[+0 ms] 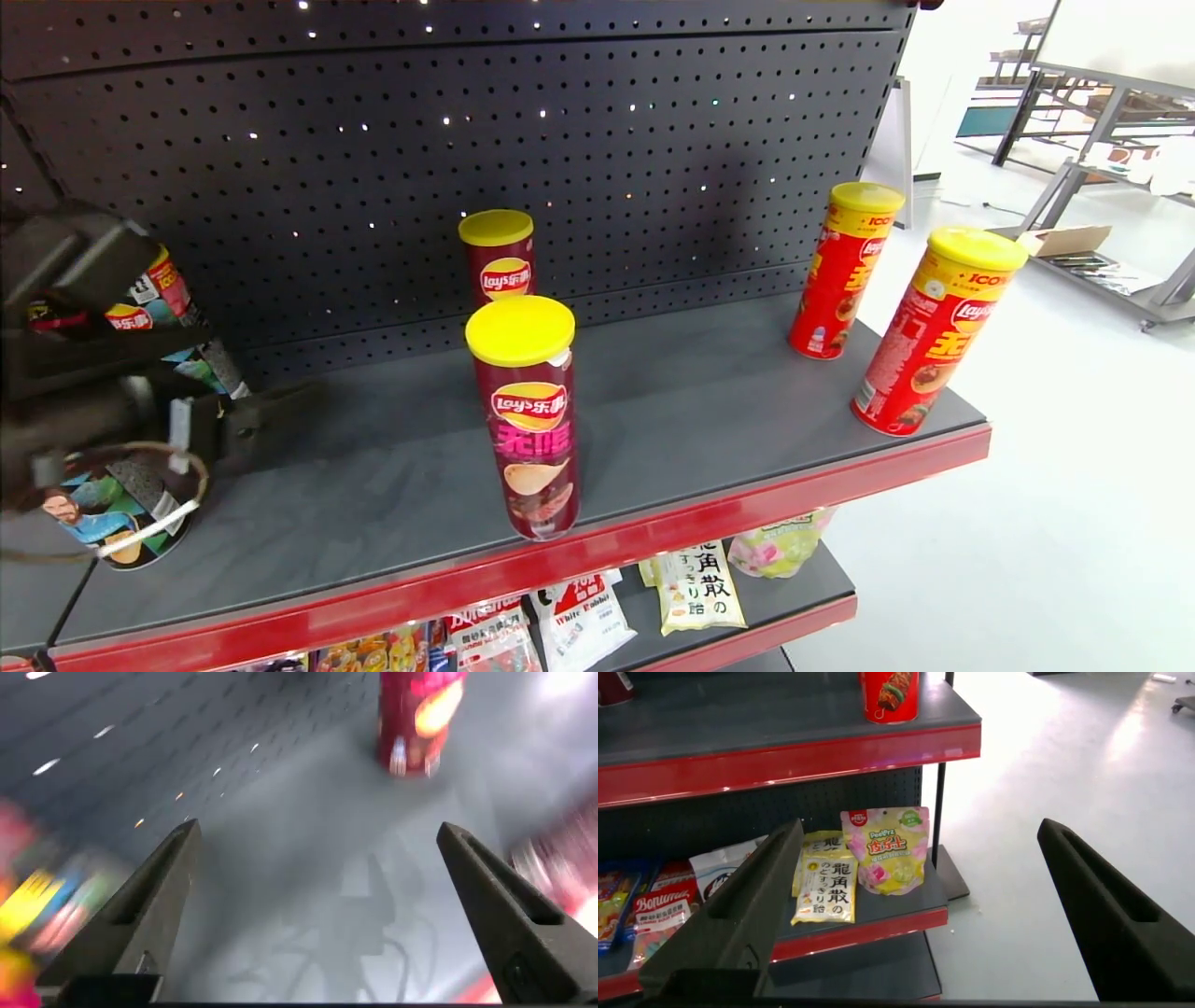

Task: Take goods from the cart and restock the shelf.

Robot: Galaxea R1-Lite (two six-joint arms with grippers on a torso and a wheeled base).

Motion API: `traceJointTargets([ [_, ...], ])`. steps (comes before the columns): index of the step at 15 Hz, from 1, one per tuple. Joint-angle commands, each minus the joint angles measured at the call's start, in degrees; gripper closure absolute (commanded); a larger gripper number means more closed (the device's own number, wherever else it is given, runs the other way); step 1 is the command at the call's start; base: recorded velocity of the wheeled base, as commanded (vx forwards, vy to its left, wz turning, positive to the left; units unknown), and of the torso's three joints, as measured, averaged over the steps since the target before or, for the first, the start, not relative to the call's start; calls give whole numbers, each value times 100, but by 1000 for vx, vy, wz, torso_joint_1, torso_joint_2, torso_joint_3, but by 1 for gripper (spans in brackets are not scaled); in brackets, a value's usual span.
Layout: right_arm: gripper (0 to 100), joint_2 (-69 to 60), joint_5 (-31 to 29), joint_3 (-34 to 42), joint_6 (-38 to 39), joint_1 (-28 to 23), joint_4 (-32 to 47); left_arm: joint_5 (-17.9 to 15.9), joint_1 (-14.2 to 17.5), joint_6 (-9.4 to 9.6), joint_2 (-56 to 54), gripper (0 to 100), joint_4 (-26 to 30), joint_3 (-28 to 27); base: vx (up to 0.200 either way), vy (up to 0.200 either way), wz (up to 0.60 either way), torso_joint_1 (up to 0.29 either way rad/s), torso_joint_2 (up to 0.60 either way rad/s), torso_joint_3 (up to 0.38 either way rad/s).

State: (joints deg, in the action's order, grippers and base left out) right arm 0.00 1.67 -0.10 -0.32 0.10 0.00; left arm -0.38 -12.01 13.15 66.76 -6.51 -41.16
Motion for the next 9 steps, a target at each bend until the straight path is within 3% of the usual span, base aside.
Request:
traceJointTargets([
  [1, 0, 9, 0, 1, -3, 8, 0, 337, 550, -410, -2756, 0, 932, 732, 0, 0, 0, 0, 0, 0],
  [3, 0, 9, 9, 1, -3, 8, 0, 310, 682, -1008, -3854, 0, 1099, 1039, 0, 0, 0, 0, 0, 0],
  [6, 0, 9, 0, 1, -3, -1, 0, -33, 612, -1008, -5436, 0, 2040, 1602, 0, 0, 0, 0, 0, 0],
  [9, 0, 9, 0, 1, -3, 8, 0, -94, 612, -1087, -6008, 0, 2145, 1962, 0, 0, 0, 0, 0, 0],
])
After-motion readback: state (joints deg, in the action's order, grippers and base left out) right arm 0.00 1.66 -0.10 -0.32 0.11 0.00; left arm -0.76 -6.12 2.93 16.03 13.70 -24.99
